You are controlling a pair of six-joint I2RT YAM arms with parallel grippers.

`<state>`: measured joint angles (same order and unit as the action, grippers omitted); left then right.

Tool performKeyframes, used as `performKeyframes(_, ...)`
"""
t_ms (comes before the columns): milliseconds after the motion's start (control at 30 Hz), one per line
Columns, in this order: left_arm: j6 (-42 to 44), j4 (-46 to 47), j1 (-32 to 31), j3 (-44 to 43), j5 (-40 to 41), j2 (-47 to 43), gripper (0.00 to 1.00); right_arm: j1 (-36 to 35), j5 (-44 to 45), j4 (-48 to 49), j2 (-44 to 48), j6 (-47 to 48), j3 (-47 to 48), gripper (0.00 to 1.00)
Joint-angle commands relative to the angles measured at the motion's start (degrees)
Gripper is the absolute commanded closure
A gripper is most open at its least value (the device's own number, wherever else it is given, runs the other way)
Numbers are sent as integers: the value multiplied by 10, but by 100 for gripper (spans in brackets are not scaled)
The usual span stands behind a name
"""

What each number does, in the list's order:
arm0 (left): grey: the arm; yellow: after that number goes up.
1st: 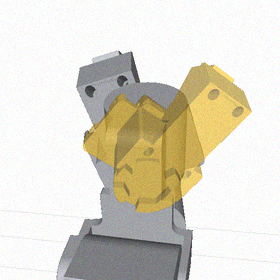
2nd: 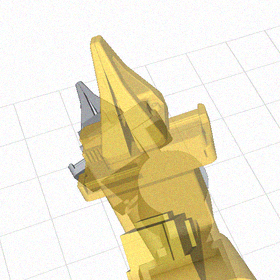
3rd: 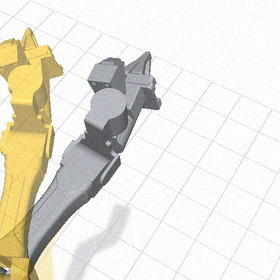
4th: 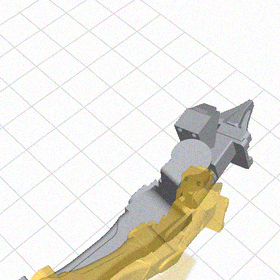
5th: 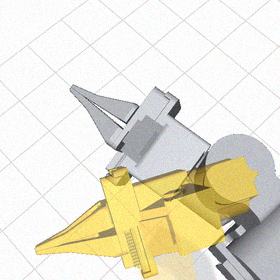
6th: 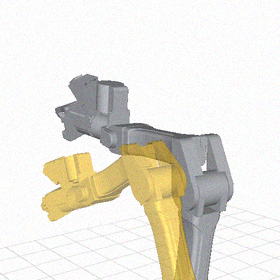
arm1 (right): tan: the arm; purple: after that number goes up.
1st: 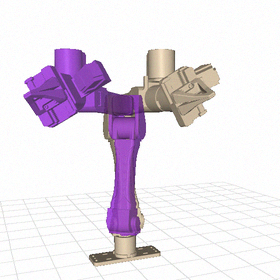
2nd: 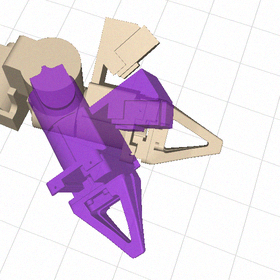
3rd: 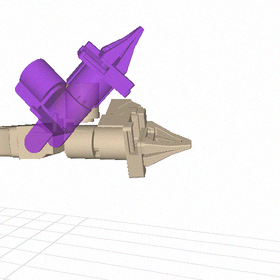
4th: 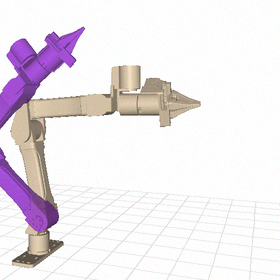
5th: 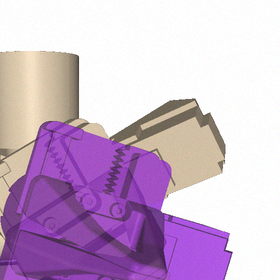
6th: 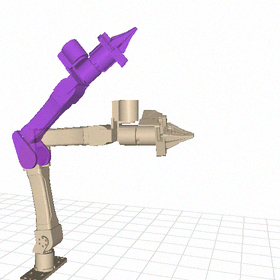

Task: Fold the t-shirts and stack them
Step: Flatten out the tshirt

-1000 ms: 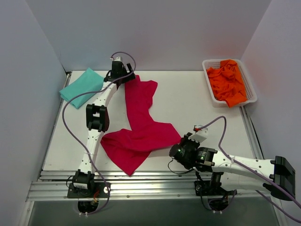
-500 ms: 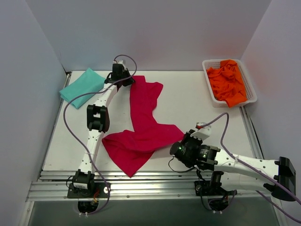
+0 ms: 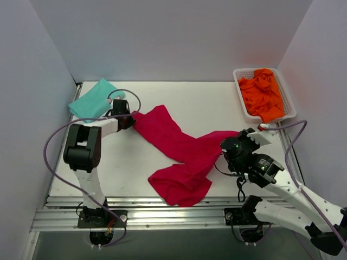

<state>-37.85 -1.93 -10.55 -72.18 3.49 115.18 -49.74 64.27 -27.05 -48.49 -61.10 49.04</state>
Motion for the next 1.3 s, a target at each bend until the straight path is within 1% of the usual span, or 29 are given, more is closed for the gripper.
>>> performKeyframes(0, -58, 90, -3, 117, 63, -86, 98, 55, 24, 45, 0, 106, 34, 100)
performKeyframes(33, -69, 93, -4, 142, 65, -116, 98, 68, 21, 46, -5, 109, 39, 100)
performKeyframes(67, -88, 104, -5, 190, 64, -129, 98, 81, 11, 48, -12, 117, 43, 100)
performKeyframes(100, -93, 115, -8, 212, 60, -144, 97, 109, 6, 56, -17, 133, 47, 100)
performKeyframes(133, -98, 125, -10, 230, 55, -169, 88, 123, 1, 61, -20, 139, 49, 100)
performKeyframes(167, -104, 133, -11, 255, 54, -181, 74, 136, -11, 67, -25, 147, 48, 100)
performKeyframes(200, -105, 135, -13, 263, 56, -210, 16, 150, -19, 85, -27, 161, 46, 100)
performKeyframes(233, -103, 138, -16, 268, 62, -228, 6, 178, -32, 95, -28, 166, 37, 100)
performKeyframes(333, -75, 143, -21, 263, 100, -282, 6, 216, -106, 131, -34, 177, 13, 100)
performKeyframes(400, -45, 138, -19, 241, 109, -290, 6, 218, -123, 142, -39, 177, 1, 100)
performKeyframes(467, -30, 128, -11, 191, 103, -272, 6, 219, -127, 142, -42, 174, -10, 100)
performKeyframes(500, -18, 128, -9, 174, 81, -257, 6, 219, -127, 144, -42, 175, -12, 100)
performKeyframes(533, -14, 128, -5, 132, 65, -218, 6, 220, -126, 144, -42, 176, -13, 100)
performKeyframes(567, -9, 120, -2, 108, 51, -195, 6, 220, -126, 143, -42, 178, -15, 100)
performKeyframes(600, -9, 116, -2, 84, 30, -143, 6, 220, -127, 144, -41, 179, -15, 100)
performKeyframes(633, -9, 110, -2, 39, 17, -118, 5, 220, -130, 144, -39, 179, -15, 100)
performKeyframes(667, -9, 109, -2, 19, 4, -94, 4, 220, -134, 144, -39, 182, -15, 100)
performKeyframes(700, -9, 110, -2, 1, -8, -51, 3, 220, -134, 143, -38, 182, -16, 100)
performKeyframes(767, -9, 107, -3, -40, -29, -18, 0, 221, -133, 140, -36, 183, -17, 100)
performKeyframes(800, -7, 105, -3, -50, -32, 5, 0, 222, -133, 140, -35, 184, -18, 100)
performKeyframes(867, -1, 93, -3, -68, -33, 20, 0, 223, -130, 140, -30, 186, -20, 100)
performKeyframes(900, 0, 88, -2, -70, -33, 28, 2, 224, -129, 139, -28, 186, -21, 100)
performKeyframes(933, 1, 78, -1, -71, -33, 29, 6, 224, -129, 140, -28, 186, -22, 100)
performKeyframes(1267, 3, 69, 0, 8, -15, -21, 16, 225, -145, 159, -54, 189, -25, 100)
